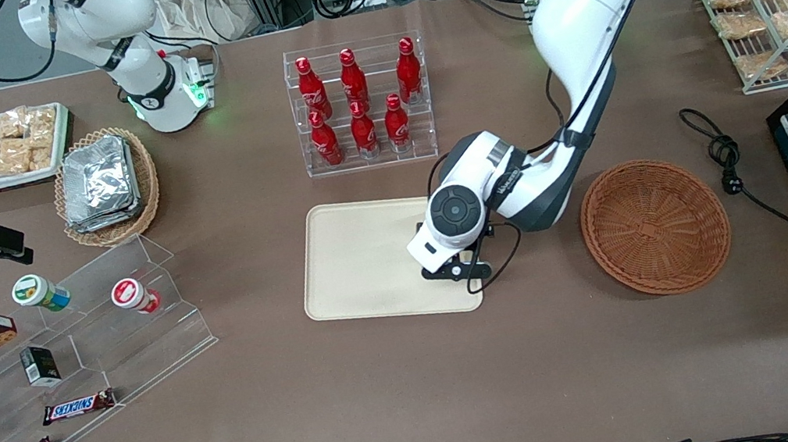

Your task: Place sandwich from basket to tray

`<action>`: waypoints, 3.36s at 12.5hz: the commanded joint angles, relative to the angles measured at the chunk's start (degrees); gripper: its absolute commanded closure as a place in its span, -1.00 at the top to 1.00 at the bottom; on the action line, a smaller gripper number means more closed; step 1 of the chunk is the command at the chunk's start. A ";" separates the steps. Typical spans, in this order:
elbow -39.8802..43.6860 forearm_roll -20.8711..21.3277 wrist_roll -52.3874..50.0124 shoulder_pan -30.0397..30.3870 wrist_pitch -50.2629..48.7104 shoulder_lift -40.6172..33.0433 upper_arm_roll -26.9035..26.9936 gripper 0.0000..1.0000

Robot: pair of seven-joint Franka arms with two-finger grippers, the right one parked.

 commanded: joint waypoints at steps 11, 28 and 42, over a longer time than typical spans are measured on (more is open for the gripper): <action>-0.04 -2.65 27.36 23.97 -28.54 -32.36 0.09 1.00; -6.01 -4.77 34.50 23.53 -32.59 -39.05 8.02 1.00; -9.71 -7.13 35.64 18.29 -24.76 -45.82 18.45 1.00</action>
